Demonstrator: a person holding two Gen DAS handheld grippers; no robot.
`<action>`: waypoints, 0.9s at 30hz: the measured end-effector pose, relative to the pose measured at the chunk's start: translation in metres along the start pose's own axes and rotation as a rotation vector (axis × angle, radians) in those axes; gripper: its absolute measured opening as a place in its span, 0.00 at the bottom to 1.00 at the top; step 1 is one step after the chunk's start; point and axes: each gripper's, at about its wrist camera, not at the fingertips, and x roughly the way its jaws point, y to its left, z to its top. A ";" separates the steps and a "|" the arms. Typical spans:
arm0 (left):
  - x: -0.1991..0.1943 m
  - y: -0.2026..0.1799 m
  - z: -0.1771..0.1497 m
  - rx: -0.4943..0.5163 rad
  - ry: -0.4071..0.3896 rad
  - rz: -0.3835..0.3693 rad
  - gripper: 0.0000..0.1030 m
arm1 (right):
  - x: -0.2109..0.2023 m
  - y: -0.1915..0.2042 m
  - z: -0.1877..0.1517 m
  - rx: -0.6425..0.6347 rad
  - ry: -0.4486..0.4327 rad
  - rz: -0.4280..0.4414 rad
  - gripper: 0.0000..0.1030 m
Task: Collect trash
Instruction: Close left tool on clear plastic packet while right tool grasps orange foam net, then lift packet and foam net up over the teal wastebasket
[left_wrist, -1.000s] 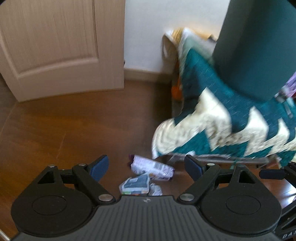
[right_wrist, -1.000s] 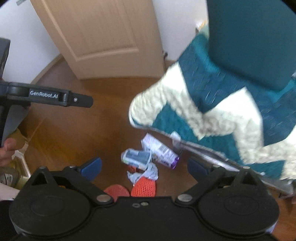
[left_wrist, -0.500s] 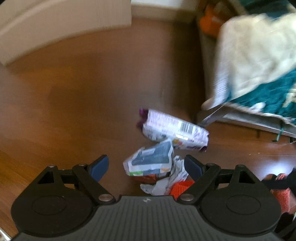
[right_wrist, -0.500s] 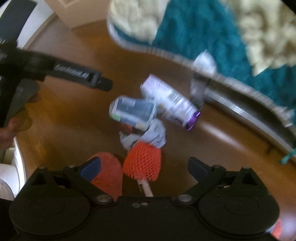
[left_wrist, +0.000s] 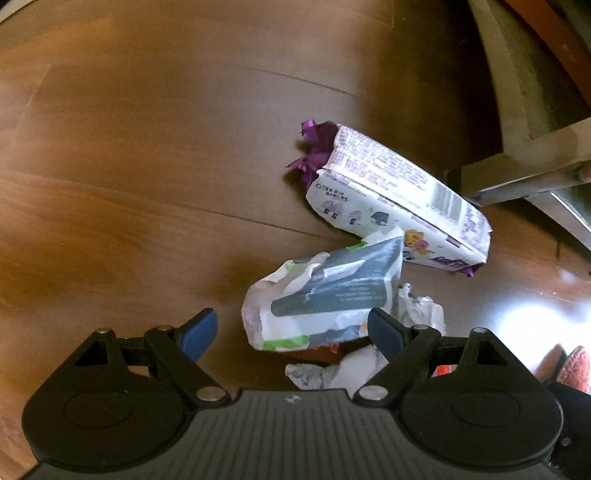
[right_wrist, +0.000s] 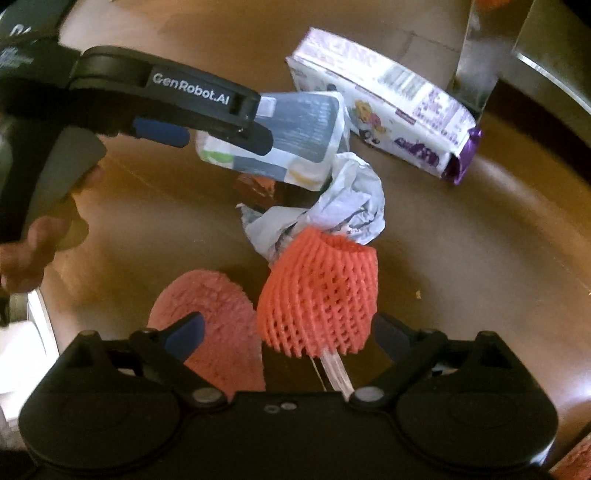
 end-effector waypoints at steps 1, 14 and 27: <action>0.004 0.000 0.001 -0.001 0.000 -0.007 0.86 | 0.005 -0.002 0.003 0.018 0.008 0.000 0.92; 0.016 0.004 0.001 -0.048 0.010 -0.014 0.30 | 0.027 -0.015 0.004 0.112 0.073 -0.018 0.30; -0.026 0.012 -0.024 -0.125 -0.034 -0.002 0.17 | -0.034 -0.016 -0.024 0.087 -0.038 -0.018 0.08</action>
